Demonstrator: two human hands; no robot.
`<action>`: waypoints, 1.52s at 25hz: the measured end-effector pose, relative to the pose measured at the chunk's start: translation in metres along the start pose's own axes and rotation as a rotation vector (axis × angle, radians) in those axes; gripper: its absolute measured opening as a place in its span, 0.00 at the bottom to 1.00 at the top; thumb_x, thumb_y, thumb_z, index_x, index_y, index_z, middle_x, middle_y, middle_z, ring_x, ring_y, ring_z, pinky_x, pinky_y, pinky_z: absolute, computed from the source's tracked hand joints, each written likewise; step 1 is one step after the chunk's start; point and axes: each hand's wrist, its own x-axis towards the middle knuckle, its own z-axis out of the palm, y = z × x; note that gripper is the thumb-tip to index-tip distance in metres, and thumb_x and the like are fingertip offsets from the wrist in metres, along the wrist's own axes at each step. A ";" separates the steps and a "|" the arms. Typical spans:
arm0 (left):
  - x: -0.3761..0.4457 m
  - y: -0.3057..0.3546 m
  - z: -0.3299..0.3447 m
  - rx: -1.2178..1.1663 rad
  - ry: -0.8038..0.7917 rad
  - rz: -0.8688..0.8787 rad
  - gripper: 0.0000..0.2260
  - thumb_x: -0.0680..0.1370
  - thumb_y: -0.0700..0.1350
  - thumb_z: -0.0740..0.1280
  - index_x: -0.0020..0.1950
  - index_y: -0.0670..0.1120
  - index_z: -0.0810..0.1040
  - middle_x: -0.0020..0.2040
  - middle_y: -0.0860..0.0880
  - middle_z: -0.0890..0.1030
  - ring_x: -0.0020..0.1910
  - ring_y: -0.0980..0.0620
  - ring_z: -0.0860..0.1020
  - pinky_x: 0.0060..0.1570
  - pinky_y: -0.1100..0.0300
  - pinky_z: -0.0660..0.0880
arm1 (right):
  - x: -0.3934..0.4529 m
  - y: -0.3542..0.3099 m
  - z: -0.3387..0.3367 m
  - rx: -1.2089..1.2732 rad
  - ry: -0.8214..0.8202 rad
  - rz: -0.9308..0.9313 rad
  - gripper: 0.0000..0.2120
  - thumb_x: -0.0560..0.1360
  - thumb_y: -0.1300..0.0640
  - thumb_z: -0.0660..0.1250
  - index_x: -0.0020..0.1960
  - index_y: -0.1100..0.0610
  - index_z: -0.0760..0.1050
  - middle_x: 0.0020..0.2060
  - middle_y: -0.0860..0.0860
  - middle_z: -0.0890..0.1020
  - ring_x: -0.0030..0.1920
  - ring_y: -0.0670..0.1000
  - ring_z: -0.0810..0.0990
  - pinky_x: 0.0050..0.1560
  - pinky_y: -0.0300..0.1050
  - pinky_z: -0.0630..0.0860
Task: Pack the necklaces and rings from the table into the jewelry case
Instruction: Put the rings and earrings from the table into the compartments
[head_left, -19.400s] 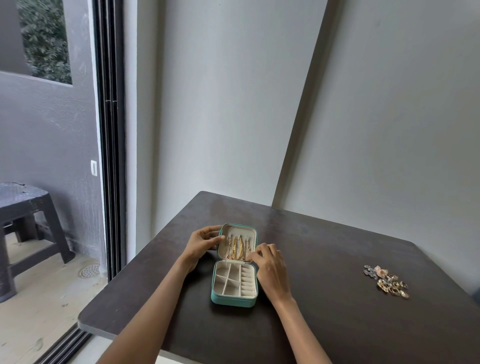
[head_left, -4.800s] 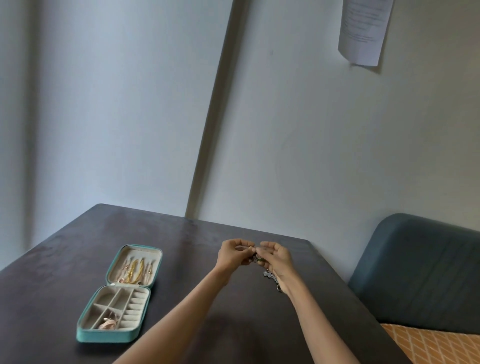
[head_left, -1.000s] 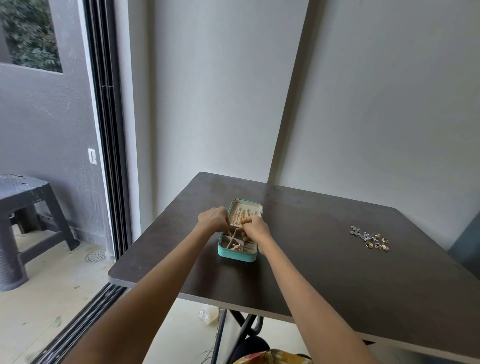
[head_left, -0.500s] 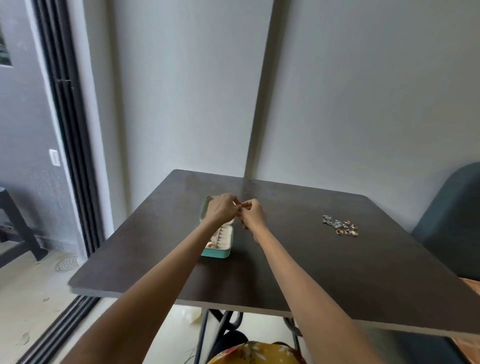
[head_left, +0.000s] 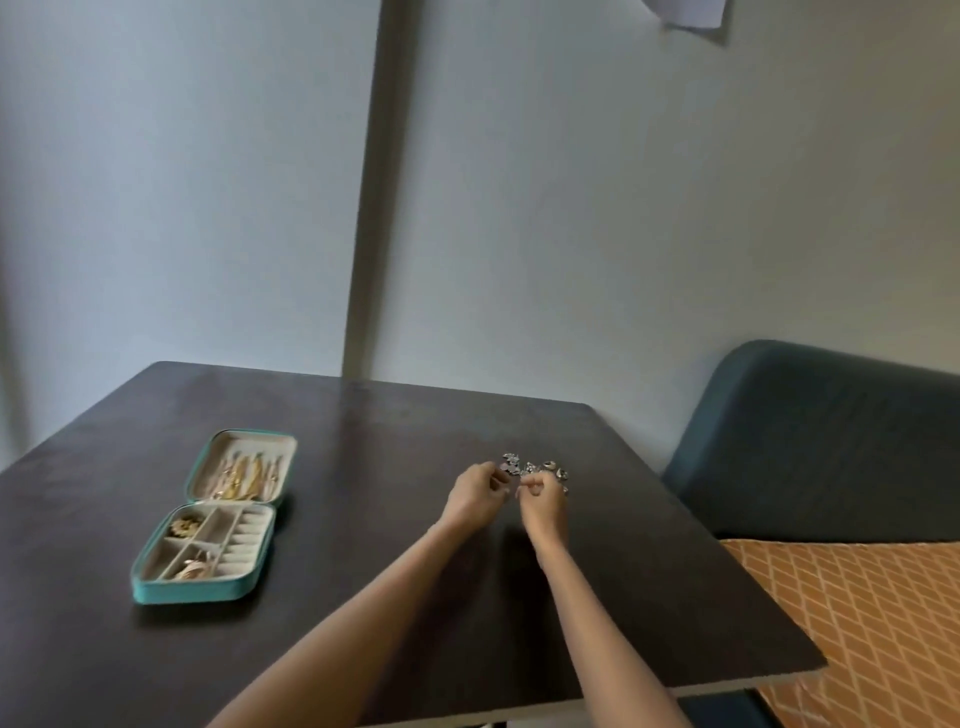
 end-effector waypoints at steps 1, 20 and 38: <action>0.006 0.001 0.010 0.005 -0.011 -0.001 0.10 0.75 0.39 0.65 0.55 0.41 0.78 0.54 0.42 0.80 0.55 0.45 0.78 0.55 0.58 0.72 | 0.008 0.010 -0.005 -0.002 0.026 0.007 0.07 0.74 0.64 0.63 0.49 0.58 0.77 0.49 0.55 0.83 0.52 0.57 0.80 0.49 0.45 0.72; 0.092 -0.023 0.046 0.212 0.068 0.029 0.11 0.78 0.51 0.64 0.58 0.52 0.78 0.55 0.49 0.74 0.54 0.48 0.77 0.51 0.55 0.72 | 0.047 0.033 -0.006 -0.483 0.067 -0.100 0.08 0.73 0.47 0.63 0.47 0.48 0.78 0.48 0.49 0.83 0.51 0.55 0.80 0.44 0.43 0.72; 0.086 -0.028 0.012 -0.945 -0.030 -0.053 0.08 0.78 0.37 0.63 0.39 0.44 0.76 0.38 0.48 0.84 0.33 0.54 0.79 0.41 0.62 0.75 | 0.060 0.032 -0.005 -0.137 0.136 -0.129 0.07 0.77 0.54 0.62 0.47 0.51 0.79 0.49 0.49 0.80 0.49 0.52 0.79 0.40 0.42 0.69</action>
